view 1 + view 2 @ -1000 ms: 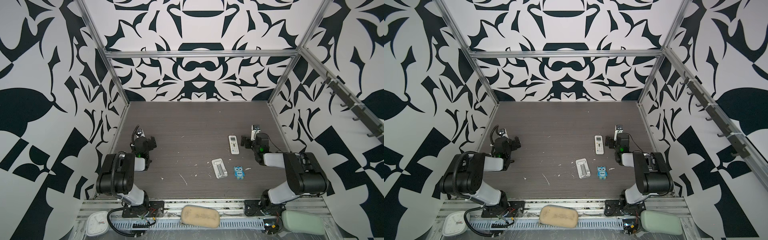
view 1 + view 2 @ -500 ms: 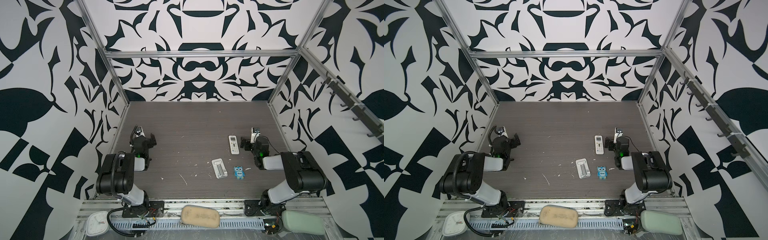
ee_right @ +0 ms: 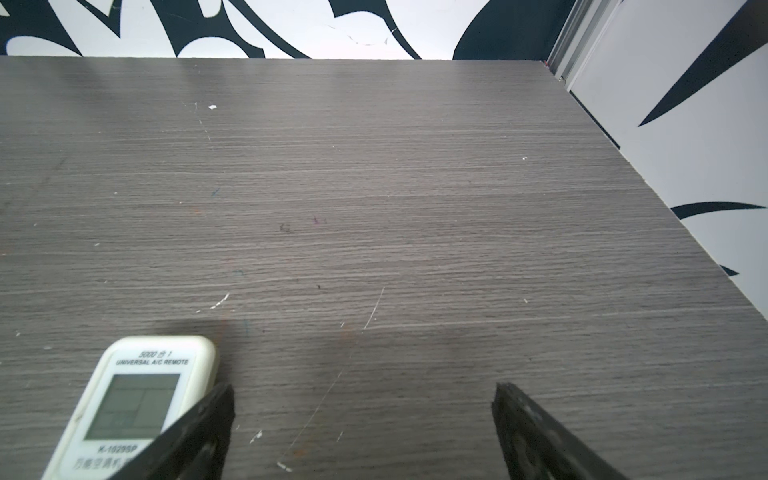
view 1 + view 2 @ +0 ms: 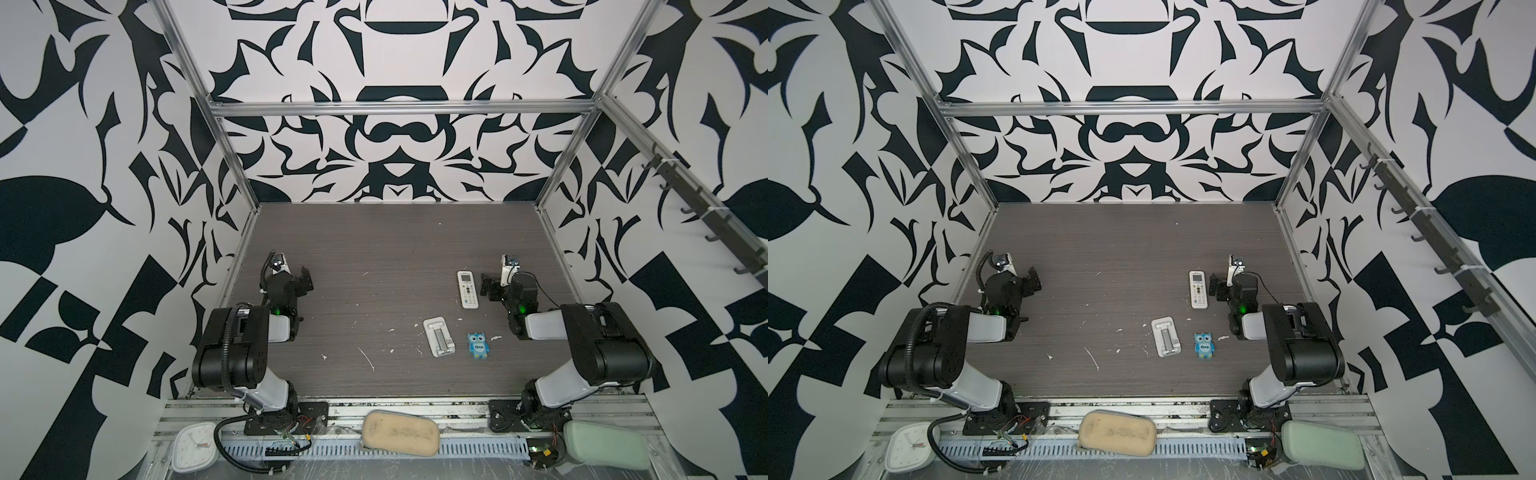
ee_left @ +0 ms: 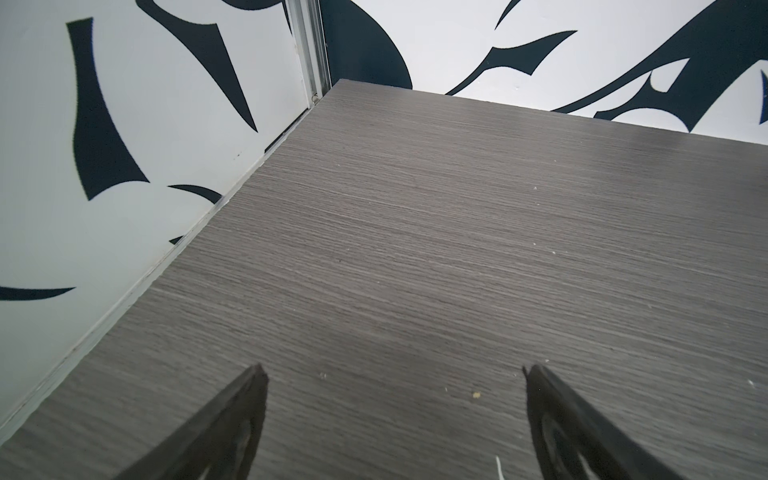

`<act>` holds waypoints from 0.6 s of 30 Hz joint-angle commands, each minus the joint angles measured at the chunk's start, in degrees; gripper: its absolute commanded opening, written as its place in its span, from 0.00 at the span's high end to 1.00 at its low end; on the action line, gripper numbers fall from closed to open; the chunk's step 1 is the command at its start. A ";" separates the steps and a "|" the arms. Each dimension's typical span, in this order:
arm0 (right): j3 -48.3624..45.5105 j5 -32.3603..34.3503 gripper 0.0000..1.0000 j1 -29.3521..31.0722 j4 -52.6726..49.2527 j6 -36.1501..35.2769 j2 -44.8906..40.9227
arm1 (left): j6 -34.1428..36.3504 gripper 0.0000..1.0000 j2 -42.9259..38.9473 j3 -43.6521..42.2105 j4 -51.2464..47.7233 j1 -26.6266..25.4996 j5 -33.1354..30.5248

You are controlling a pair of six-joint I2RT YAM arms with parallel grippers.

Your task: Load the batteries into the remote control

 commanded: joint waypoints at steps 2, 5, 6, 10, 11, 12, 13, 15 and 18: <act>0.52 2.26 0.00 0.46 2.40 -0.19 -0.22 | -0.45 0.01 0.35 0.67 0.81 0.41 0.56; 0.45 2.36 0.00 0.74 2.28 -0.47 -0.39 | -0.28 0.01 -0.15 -0.29 2.02 0.37 0.71; 0.03 2.33 0.00 0.72 2.97 -0.48 -0.53 | -0.28 0.01 -0.09 -0.24 2.01 0.37 0.47; -3.51 -2.35 0.00 1.12 8.33 -2.12 -1.57 | -0.10 0.01 -0.09 -0.16 1.96 0.41 0.59; -4.43 -2.13 0.00 1.33 10.33 -2.46 -1.39 | -0.11 0.01 -0.12 -0.13 1.96 0.39 0.52; -4.30 -0.90 0.00 1.37 10.33 -2.43 -0.97 | -0.10 0.01 -0.13 -0.15 1.96 0.39 0.56; -2.70 1.81 0.00 1.19 8.43 -0.70 -0.55 | -0.10 0.01 -0.16 -0.10 1.96 0.39 0.56; 0.46 3.85 0.00 1.63 1.85 -1.17 -0.84 | -0.10 0.01 -0.11 -0.14 1.96 0.39 0.54; -5.01 -0.68 0.00 1.90 11.37 -2.78 -1.65 | -0.11 0.01 -0.13 -0.12 1.96 0.39 0.56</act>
